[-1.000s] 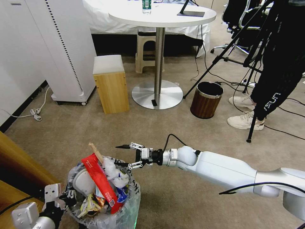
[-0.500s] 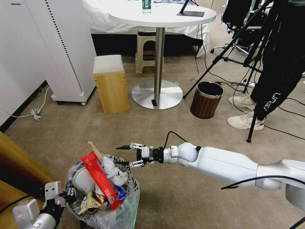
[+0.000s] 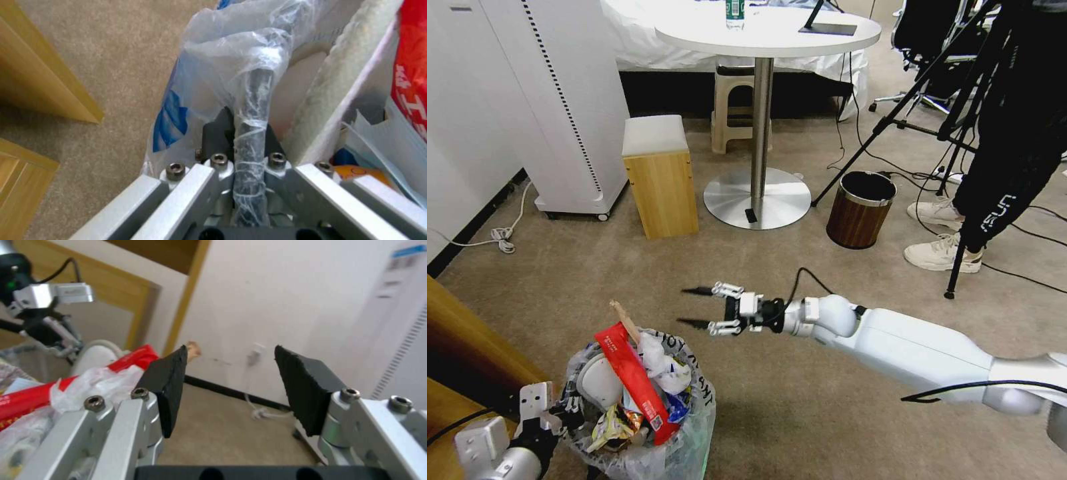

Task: Pick up the trash bin and place the garbage on the floor into it.

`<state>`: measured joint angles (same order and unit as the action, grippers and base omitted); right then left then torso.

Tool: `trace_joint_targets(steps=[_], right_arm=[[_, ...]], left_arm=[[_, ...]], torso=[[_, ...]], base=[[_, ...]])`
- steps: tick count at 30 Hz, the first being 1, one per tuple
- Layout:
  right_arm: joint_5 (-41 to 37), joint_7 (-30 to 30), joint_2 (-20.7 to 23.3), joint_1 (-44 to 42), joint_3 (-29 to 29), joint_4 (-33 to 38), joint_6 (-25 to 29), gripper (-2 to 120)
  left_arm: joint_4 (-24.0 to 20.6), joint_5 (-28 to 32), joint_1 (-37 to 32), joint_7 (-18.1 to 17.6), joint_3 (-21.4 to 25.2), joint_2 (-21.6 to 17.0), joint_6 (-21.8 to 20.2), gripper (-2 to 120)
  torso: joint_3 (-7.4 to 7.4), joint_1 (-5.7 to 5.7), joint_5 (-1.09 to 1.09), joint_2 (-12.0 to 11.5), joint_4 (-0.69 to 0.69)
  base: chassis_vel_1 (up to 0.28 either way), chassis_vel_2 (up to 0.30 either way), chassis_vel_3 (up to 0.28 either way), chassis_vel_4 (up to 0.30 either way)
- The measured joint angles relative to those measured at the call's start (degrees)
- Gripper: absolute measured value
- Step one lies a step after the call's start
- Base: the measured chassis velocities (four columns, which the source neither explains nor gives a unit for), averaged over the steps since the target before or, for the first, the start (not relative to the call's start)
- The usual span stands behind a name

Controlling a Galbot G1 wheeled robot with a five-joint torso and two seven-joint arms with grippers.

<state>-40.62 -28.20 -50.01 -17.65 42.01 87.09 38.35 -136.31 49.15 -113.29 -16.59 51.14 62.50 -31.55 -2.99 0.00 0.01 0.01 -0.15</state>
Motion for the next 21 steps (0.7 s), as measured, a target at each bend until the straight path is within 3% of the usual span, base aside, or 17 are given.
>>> trace_joint_targets(steps=[3, 7, 14, 21], right_arm=[[0.11, 0.46, 1.67, -2.74, -3.59, 1.33, -0.25, 54], [0.00, 2.82, 7.53, -8.60, -11.30, 4.72, -0.20, 54], [-0.07, 4.44, 12.21, -10.98, -13.96, 6.07, 0.74, 50], [-0.58, 5.14, 13.32, -10.10, -14.09, 6.31, 0.86, 45]], left_arm=[[0.69, 1.93, 0.47, -0.87, 0.12, -1.61, -0.62, 0], [3.17, 6.64, 1.78, -2.58, -0.55, -5.62, -1.97, 0], [6.16, 10.88, 3.75, -4.11, -1.64, -9.38, -2.40, 0], [8.87, 15.30, 5.46, -5.60, -2.28, -11.91, -2.85, 0]], torso=[[0.00, 0.00, 0.00, 0.00, -0.01], [0.00, 0.00, -0.01, 0.00, -0.02], [0.00, 0.00, 0.00, 0.00, -0.01], [0.00, 0.00, -0.01, 0.00, 0.00]], base=[[0.000, 0.000, 0.000, 0.000], [0.000, 0.000, 0.000, 0.000], [0.000, 0.000, 0.000, 0.000], [0.000, 0.000, 0.000, 0.000]])
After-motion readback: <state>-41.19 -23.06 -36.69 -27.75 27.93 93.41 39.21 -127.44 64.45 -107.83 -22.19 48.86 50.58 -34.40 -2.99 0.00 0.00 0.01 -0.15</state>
